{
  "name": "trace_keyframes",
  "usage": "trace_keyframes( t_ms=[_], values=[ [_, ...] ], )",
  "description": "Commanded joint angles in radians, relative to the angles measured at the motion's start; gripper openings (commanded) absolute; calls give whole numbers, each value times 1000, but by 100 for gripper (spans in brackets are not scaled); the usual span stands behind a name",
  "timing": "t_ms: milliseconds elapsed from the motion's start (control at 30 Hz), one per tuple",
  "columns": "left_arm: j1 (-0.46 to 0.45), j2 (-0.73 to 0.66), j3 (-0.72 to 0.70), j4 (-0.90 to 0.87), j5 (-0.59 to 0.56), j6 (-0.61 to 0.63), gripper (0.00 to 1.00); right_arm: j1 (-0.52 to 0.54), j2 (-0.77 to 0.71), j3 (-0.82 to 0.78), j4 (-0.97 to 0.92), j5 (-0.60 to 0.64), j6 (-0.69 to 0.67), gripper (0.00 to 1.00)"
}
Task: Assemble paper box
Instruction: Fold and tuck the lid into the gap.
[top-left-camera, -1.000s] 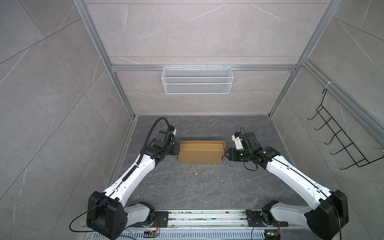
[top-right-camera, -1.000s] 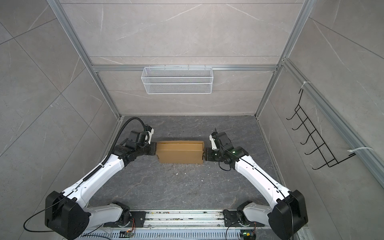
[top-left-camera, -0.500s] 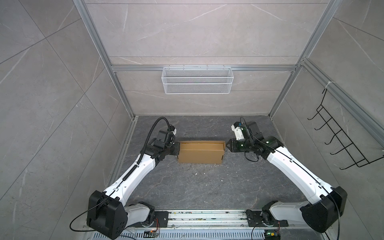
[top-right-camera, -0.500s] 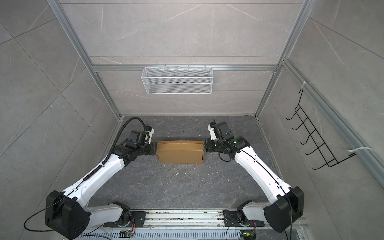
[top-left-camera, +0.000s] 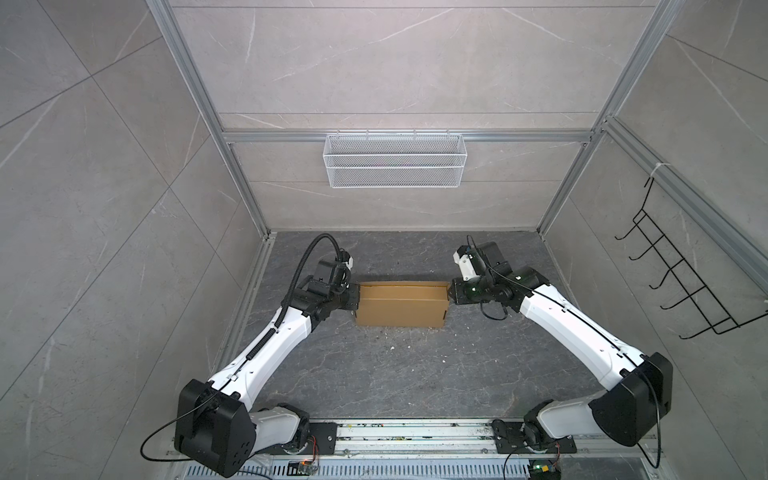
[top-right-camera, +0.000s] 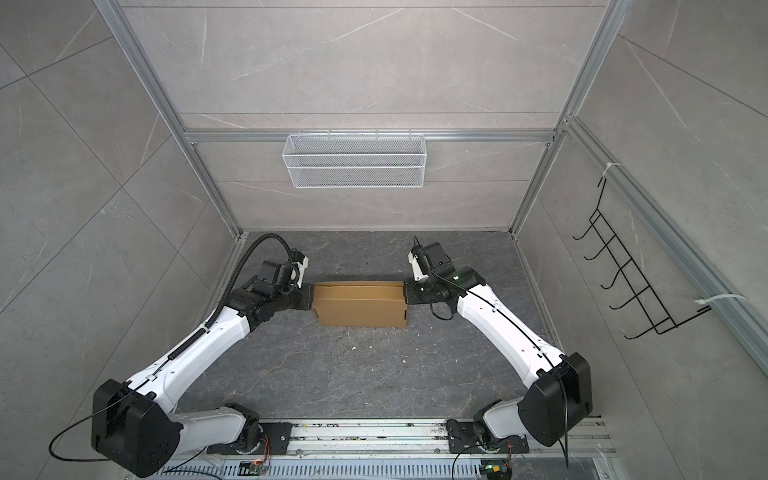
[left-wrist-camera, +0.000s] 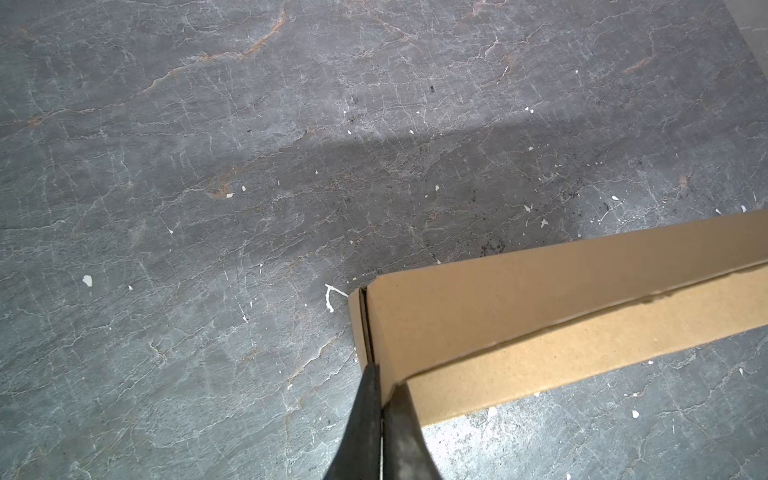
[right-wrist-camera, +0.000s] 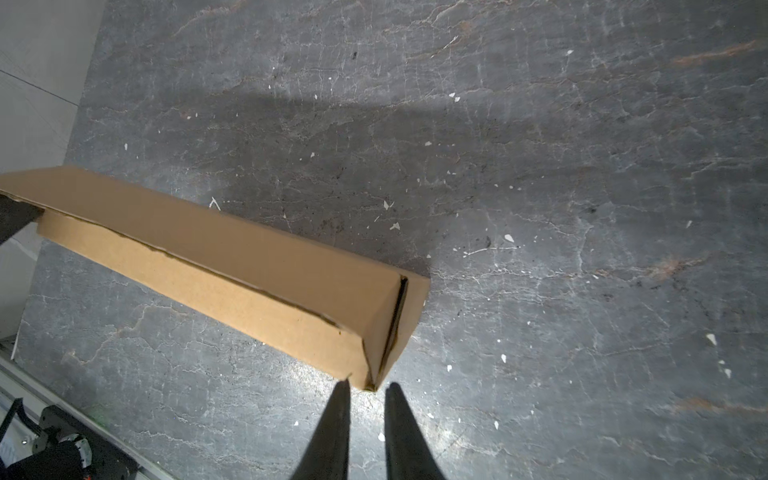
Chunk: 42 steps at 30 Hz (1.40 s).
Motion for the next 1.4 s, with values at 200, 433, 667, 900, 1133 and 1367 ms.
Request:
trace_keyframes(
  t_ms=[200,433,667,900,1133,1367],
  values=[
    [-8,47,-34,-179,32,20,2,46,35,35,26,132,-17,13],
    [-9,56,-37,-174,35,16,2,78,19,-23,72,184,-19,1],
    [-14,65,-55,-167,28,17,2,109,2,-127,134,215,21,0],
    [-14,58,-82,-153,17,23,1,113,-13,-178,192,193,37,0],
    [-15,55,-104,-153,-8,66,0,70,-29,-87,151,22,27,27],
    [-15,68,-98,-145,1,62,0,-70,-73,-79,92,-309,114,45]
  ],
)
